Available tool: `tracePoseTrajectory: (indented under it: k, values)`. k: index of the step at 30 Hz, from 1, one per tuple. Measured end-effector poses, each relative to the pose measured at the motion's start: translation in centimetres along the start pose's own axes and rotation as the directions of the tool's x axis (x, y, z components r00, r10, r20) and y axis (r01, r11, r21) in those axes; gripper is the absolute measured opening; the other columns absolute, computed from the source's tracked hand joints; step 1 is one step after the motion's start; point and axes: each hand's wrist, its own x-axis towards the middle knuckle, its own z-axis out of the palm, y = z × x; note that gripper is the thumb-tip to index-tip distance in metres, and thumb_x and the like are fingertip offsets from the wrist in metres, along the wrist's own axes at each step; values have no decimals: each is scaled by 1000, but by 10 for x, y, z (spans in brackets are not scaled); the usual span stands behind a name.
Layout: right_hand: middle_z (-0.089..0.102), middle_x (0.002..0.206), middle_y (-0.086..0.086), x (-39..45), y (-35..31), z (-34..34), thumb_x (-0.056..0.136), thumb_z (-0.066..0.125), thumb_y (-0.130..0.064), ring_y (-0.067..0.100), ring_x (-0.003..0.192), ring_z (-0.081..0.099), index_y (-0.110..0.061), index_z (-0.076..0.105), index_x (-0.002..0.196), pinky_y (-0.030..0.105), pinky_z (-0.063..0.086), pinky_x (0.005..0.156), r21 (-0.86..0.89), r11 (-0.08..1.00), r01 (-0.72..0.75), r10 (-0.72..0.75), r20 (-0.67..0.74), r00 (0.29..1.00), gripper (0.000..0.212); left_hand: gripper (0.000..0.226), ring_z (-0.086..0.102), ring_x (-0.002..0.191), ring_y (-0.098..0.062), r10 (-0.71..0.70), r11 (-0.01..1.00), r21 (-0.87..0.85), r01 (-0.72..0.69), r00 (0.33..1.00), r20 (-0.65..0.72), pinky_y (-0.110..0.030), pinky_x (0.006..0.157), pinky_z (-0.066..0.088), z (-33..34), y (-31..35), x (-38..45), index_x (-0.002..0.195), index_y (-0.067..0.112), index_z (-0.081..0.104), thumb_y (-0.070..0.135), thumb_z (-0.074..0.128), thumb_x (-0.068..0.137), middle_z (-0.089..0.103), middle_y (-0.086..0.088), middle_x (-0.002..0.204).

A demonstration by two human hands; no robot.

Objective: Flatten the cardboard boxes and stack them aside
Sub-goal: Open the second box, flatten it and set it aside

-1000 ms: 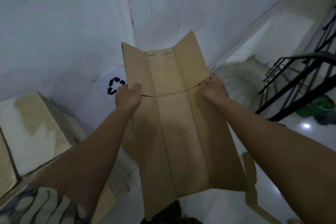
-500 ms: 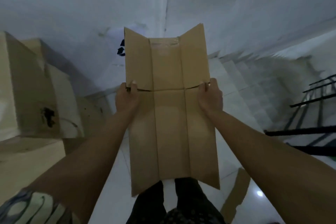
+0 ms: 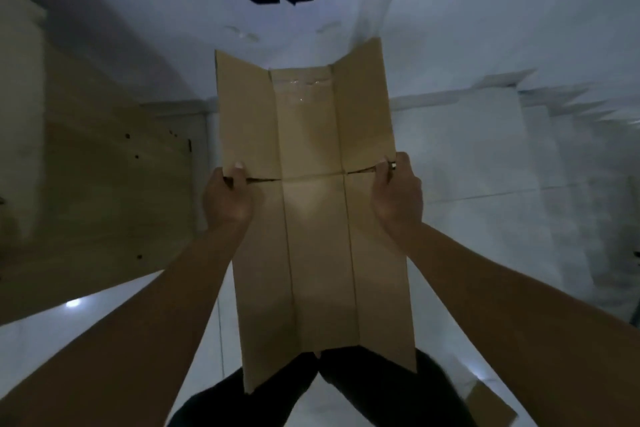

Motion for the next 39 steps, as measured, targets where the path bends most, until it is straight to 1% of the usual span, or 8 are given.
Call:
tracePoseTrajectory:
  k: [10,14,25,28,31,33,36,39]
  values:
    - [67,103,8,136,92,215,104,41,-40,25,86,59,-18,52,120,33,43,71,-31,995,93,-91,45,995,29,37,60,98,-37,24,997,78,-16,995,-94,-29,70,33,134,-170,159,102,-1,60,32,45,102,65,-22,103]
    - [67,100,7,167,121,279,105,41,-41,26,86,61,-17,50,119,35,45,72,-41,995,96,-96,16,995,29,36,54,88,-22,7,997,81,3,993,-114,-27,72,33,179,-204,200,107,5,58,37,42,103,60,-6,96]
    - [64,101,9,226,176,343,104,41,-42,23,81,52,-13,49,124,34,38,74,-81,994,72,-77,-57,995,35,36,56,78,-24,103,990,120,-80,974,-200,-29,69,39,243,-257,278,92,8,56,42,49,97,60,-5,86]
    - [65,115,8,235,180,354,104,43,-41,26,95,60,-15,47,130,35,41,79,-66,995,81,-87,-96,992,37,35,55,78,-26,126,978,193,-77,959,-252,-30,69,38,250,-258,288,87,12,51,45,48,96,58,-7,86]
    - [51,136,11,238,185,371,102,45,-37,31,119,53,-16,38,144,43,42,92,-168,968,188,-213,-148,966,48,39,55,106,-34,178,947,306,-95,950,-257,-36,84,41,255,-261,295,117,10,52,43,49,97,55,-16,118]
    - [36,151,16,239,191,383,102,46,-38,36,135,39,-16,31,152,50,33,108,-303,898,320,-367,-113,923,57,60,34,136,-35,338,867,441,-232,924,-178,-47,107,31,258,-269,294,149,17,29,45,45,99,30,-17,151]
    - [9,166,16,238,201,400,105,33,-47,34,154,5,-20,22,158,54,1,122,-387,781,489,-512,49,857,61,63,2,150,-32,540,613,633,-473,835,101,-55,117,5,270,-285,288,156,26,14,54,28,101,5,-12,163]
    - [12,167,13,239,207,410,104,26,-53,30,154,4,-21,20,159,53,3,123,-387,758,525,-535,91,840,64,66,-1,150,-31,491,610,647,-457,859,144,-56,119,3,282,-297,291,156,28,11,60,20,99,5,-12,163]
